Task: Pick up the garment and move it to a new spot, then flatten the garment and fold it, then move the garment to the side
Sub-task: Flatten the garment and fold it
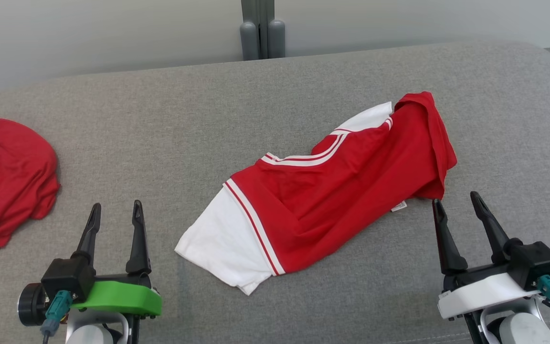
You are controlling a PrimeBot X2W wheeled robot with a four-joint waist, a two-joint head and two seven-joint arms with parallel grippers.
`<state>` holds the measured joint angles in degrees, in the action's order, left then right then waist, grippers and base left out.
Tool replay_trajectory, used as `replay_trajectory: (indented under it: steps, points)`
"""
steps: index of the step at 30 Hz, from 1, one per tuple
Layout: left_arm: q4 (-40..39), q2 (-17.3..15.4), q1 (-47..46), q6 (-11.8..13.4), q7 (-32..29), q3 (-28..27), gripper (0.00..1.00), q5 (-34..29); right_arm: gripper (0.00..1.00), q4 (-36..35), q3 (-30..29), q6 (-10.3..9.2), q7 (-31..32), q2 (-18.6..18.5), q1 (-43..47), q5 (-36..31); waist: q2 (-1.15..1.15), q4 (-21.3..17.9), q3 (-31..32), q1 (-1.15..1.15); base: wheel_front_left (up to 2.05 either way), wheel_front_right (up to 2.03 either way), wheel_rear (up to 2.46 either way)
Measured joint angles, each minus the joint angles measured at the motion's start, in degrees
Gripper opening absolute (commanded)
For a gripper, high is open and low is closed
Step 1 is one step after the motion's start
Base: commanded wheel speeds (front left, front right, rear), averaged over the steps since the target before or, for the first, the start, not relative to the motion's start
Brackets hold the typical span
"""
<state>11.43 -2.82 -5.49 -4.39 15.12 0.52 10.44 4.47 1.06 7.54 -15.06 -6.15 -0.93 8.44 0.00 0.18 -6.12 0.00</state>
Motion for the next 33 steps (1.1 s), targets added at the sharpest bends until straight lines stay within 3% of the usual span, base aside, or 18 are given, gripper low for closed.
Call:
replay_trajectory:
  steps: [7, 12, 22, 33]
  points:
    - [1.3, -0.2, -0.7, -0.9, 0.0, -0.1, 1.00, -1.3, 1.00, -0.9, 1.1, 0.00, 0.0, 0.9, 0.9, -0.3, 0.00, -0.9, 0.2, 0.00, 0.00, 0.00, 0.00]
    - [4.3, -1.4, -7.1, -2.1, 0.0, 2.6, 1.00, -2.8, 1.00, -0.7, 1.3, 0.00, 0.0, 0.6, 0.5, -0.6, 0.00, -1.8, -0.2, 0.00, 0.00, 0.00, 0.00]
    - [16.1, -4.6, -22.4, -3.0, -0.5, 11.1, 1.00, -2.6, 1.00, -0.1, 1.6, -0.01, 0.0, 0.6, -1.7, -1.1, 0.00, -5.6, -2.2, 0.00, 0.00, 0.00, 0.00]
    - [29.7, -8.5, -30.8, -3.0, -4.6, 24.3, 1.00, 3.8, 1.00, -0.1, 0.7, 0.00, 0.0, 1.4, -3.5, -1.4, 0.00, -9.6, -7.3, 0.00, 0.00, 0.00, 0.00]
